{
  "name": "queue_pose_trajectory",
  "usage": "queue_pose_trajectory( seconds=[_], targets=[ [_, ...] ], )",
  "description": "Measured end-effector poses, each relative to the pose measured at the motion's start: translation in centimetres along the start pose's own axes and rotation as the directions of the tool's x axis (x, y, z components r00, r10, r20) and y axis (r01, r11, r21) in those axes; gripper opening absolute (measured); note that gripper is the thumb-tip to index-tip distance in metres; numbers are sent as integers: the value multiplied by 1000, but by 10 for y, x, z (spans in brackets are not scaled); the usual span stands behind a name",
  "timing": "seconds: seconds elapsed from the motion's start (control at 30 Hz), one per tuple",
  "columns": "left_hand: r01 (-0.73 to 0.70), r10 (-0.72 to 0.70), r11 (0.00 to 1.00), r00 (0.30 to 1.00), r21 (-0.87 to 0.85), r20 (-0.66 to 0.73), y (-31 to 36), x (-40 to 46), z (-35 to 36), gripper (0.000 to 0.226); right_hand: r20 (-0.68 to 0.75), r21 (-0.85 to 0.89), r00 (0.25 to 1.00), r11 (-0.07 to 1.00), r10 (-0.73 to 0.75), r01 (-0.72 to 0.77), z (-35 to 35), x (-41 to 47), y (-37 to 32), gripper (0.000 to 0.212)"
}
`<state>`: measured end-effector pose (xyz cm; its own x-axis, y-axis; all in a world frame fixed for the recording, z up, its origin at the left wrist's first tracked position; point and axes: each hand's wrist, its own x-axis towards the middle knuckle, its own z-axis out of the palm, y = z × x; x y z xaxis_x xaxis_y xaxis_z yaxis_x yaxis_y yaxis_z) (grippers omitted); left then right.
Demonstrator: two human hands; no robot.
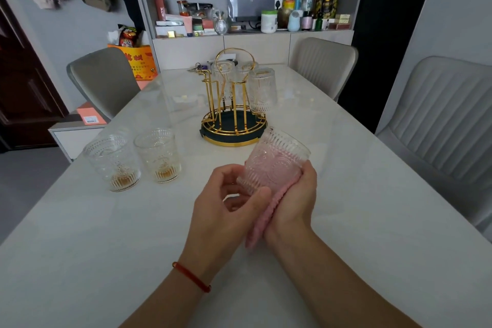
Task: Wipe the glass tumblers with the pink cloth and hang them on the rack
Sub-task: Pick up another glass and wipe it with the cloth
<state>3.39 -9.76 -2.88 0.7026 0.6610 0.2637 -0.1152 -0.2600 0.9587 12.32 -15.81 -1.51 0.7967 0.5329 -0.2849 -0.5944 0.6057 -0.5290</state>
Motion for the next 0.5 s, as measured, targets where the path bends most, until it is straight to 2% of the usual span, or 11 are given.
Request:
queue_pose_trajectory(
  seconds=[0.07,0.13,0.2,0.27,0.33,0.43,0.5],
  targets=[
    [-28,28,999,1000,15,-3,2,2,-1,60,-2,26,1000,999,21,-21,0,1,-2,67],
    [5,-4,999,999,-35,35,5,3,-4,54,21,12,996,996,84,-84,-1,2,-5,71],
    [57,-45,994,990,-92,133,5,5,-12,45,50,-37,985,986,164,-162,-3,2,-8,75],
    [123,-79,979,964,-162,253,0,8,-21,43,42,-87,986,984,158,-154,-5,5,-8,70],
    [178,-117,968,946,-179,304,-1,9,-22,45,2,-107,991,986,132,-131,-4,8,-6,67],
    [166,-151,985,955,-40,254,0,7,-7,54,-58,-96,996,993,64,-70,-1,6,-3,65],
    [153,-151,988,979,2,139,3,3,2,68,-59,-100,998,994,29,-35,-1,4,-1,63]
  ],
)
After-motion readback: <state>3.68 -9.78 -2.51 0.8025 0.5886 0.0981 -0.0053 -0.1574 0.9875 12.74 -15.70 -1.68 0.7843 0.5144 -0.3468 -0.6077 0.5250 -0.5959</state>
